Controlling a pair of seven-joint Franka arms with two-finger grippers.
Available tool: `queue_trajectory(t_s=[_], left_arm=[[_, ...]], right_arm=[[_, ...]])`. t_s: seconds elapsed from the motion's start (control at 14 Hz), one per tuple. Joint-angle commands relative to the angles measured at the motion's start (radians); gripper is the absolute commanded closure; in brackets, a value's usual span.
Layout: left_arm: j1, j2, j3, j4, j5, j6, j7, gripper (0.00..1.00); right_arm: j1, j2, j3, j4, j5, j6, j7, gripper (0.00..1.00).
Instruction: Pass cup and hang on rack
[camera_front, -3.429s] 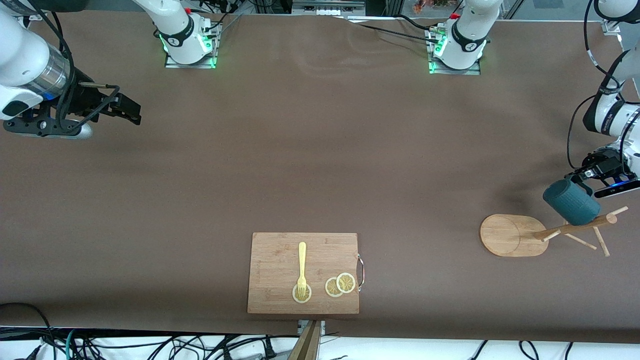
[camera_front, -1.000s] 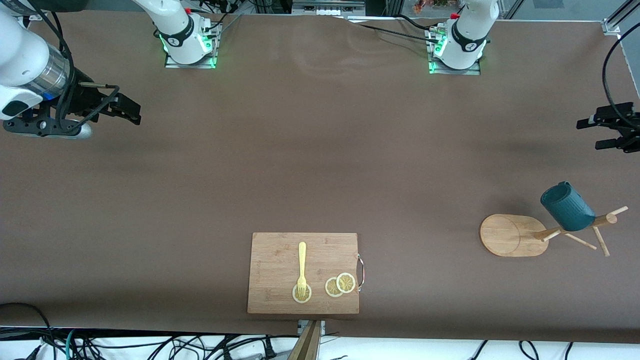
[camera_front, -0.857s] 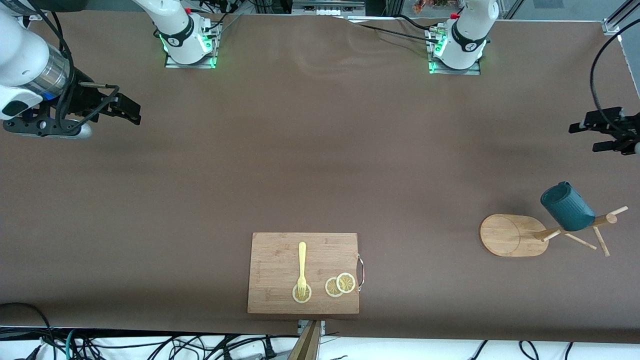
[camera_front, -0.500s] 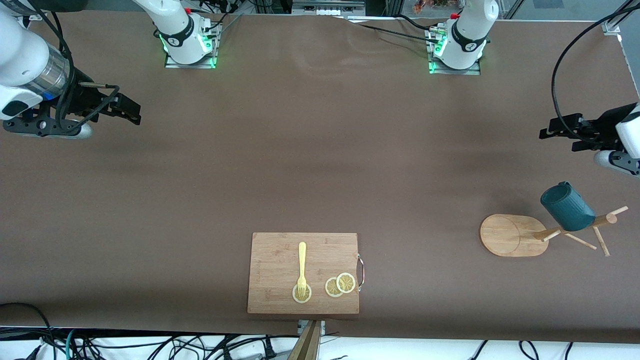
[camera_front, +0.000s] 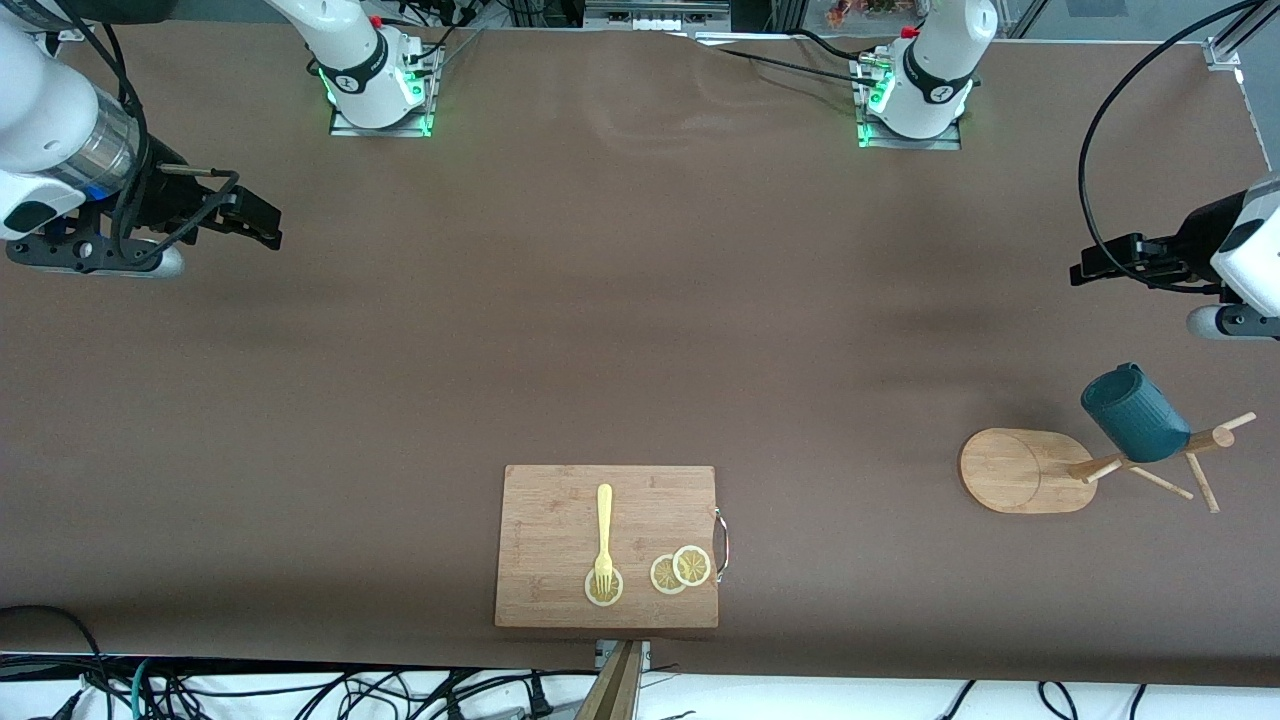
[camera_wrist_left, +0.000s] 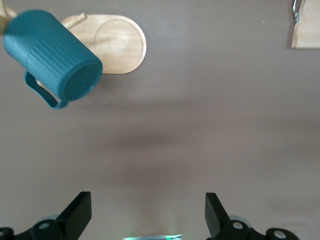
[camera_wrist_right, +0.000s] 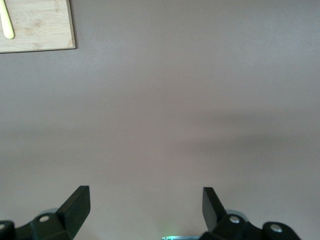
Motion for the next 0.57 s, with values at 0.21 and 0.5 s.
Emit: queue_trajectory(t_s=[0.21, 0.5], left_arm=[[-0.01, -0.038, -0.068, 0.008, 0.086, 0.03, 0.001, 0.0], [-0.023, -0.03, -0.071, 0.008, 0.086, 0.029, -0.003, 0.0]], right_arm=[[-0.006, 0.002, 0.004, 0.017, 0.006, -0.019, -0.01, 0.01], [-0.006, 0.002, 0.002, 0.017, 0.006, -0.019, -0.01, 0.01]])
